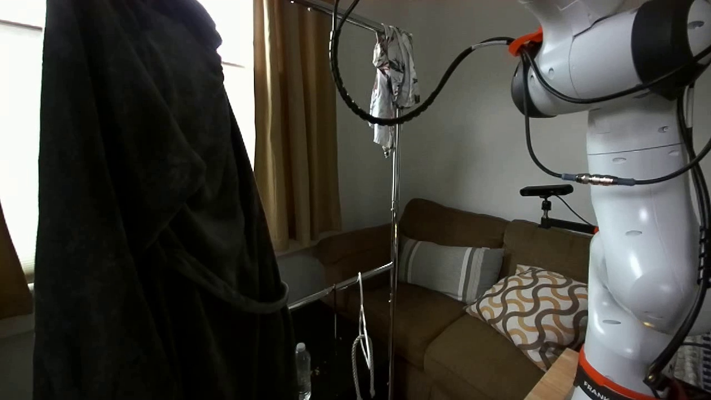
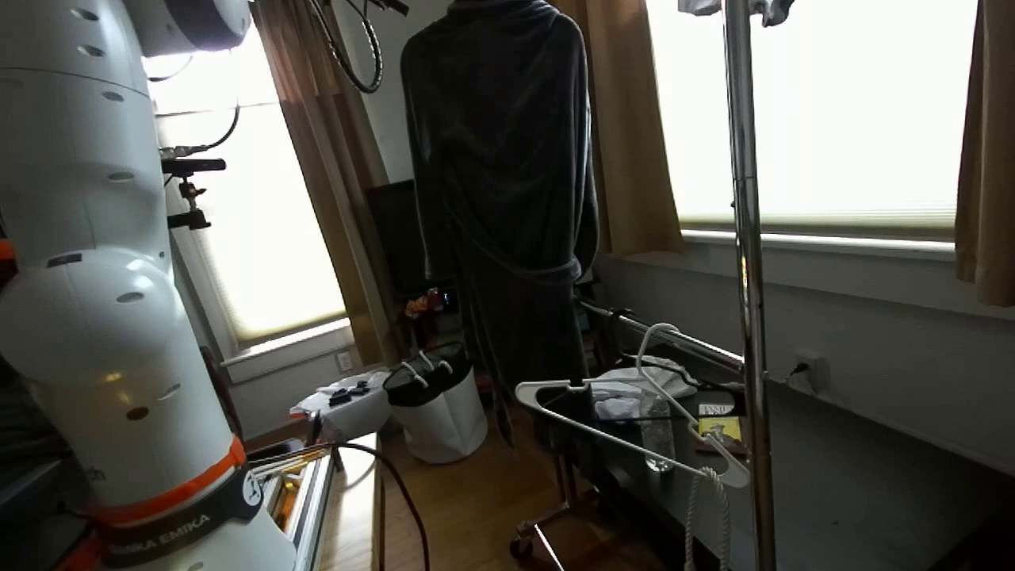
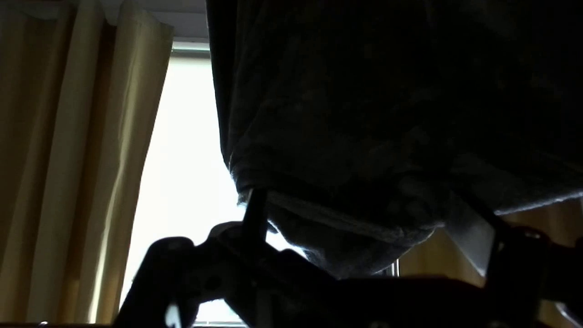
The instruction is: Move the robe from the top rail to the bottom rail
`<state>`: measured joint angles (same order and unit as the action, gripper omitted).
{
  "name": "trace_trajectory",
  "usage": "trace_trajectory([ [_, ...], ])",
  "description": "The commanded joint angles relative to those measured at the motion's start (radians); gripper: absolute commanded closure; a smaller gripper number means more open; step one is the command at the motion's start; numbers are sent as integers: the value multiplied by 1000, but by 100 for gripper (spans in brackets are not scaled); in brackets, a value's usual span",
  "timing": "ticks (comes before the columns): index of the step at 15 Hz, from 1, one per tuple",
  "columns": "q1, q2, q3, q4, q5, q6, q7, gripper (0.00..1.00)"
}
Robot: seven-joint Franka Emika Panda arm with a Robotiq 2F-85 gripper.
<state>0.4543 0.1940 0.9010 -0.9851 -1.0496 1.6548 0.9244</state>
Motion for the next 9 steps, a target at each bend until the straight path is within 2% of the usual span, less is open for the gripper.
trace_trajectory([
  [1,108,22,-98,33,-25,-9,-15,0],
  [4,166,43,-160,49,-31,-4,-16,0],
  [6,211,60,-209,74,-52,42,73,0],
  [9,293,101,-287,124,-42,131,115,0],
])
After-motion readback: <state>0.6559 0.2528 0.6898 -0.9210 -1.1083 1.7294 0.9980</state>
